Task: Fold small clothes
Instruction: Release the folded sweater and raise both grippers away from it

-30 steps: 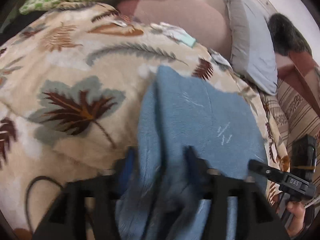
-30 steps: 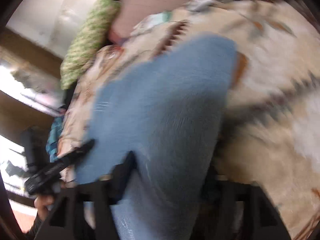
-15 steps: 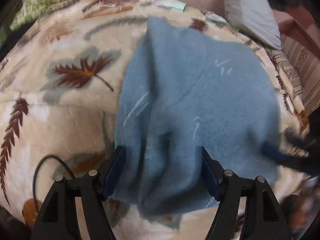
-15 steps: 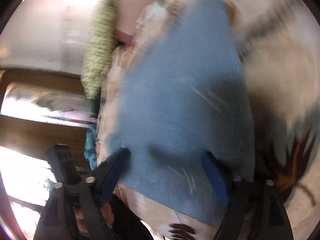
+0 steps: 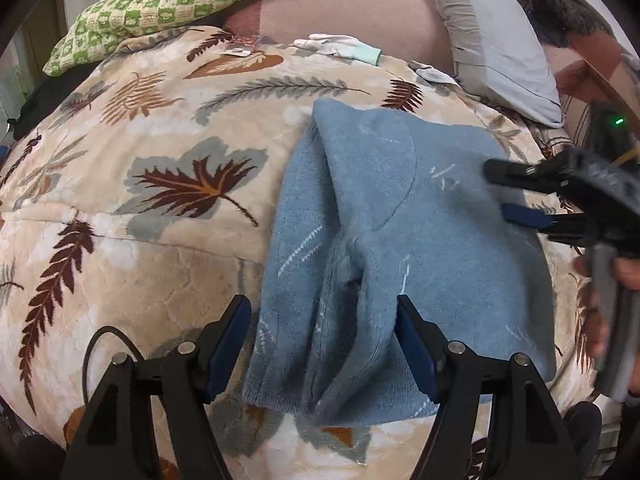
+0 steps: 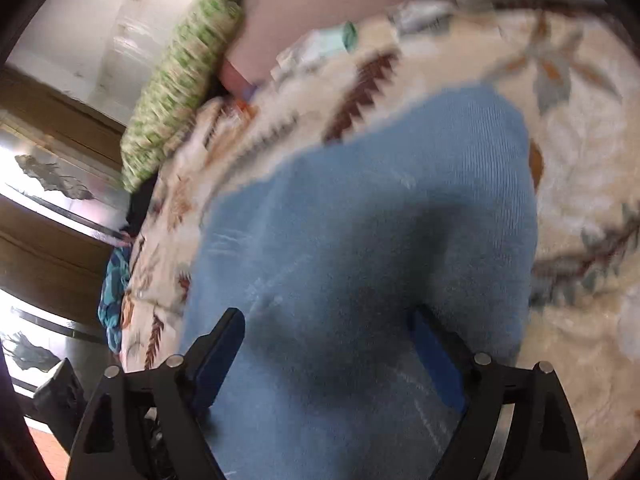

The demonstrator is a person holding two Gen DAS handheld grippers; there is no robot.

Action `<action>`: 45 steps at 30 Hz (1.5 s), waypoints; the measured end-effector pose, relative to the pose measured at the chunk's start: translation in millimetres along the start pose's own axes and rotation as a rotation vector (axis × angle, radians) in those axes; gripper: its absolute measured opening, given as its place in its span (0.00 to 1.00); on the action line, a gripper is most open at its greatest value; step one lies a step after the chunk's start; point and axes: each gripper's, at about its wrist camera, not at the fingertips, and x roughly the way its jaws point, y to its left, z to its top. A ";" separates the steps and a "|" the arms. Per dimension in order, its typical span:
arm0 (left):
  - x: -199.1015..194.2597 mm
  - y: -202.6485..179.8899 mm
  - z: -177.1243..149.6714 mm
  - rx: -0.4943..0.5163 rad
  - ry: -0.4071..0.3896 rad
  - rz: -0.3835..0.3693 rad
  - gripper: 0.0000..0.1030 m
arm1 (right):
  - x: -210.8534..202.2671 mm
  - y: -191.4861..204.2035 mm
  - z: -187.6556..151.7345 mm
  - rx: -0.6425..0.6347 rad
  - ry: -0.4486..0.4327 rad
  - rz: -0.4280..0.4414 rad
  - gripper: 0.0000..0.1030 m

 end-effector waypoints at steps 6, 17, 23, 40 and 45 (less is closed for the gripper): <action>-47.1 -0.7 -11.3 0.018 -0.106 0.047 0.75 | -94.2 48.2 -47.1 -0.159 -0.216 -0.137 0.85; -121.5 -11.9 -53.8 0.030 -0.214 0.109 0.82 | -184.3 106.1 -217.1 -0.285 -0.435 -0.465 0.87; -138.6 -13.5 -76.7 0.019 -0.217 0.137 0.82 | -180.0 120.9 -254.8 -0.335 -0.402 -0.513 0.87; -180.0 -34.3 -93.8 0.038 -0.269 0.023 0.96 | -202.5 125.8 -270.8 -0.335 -0.407 -0.575 0.87; -183.7 -44.2 -92.6 0.067 -0.280 0.020 0.96 | -203.9 124.1 -270.9 -0.327 -0.405 -0.581 0.87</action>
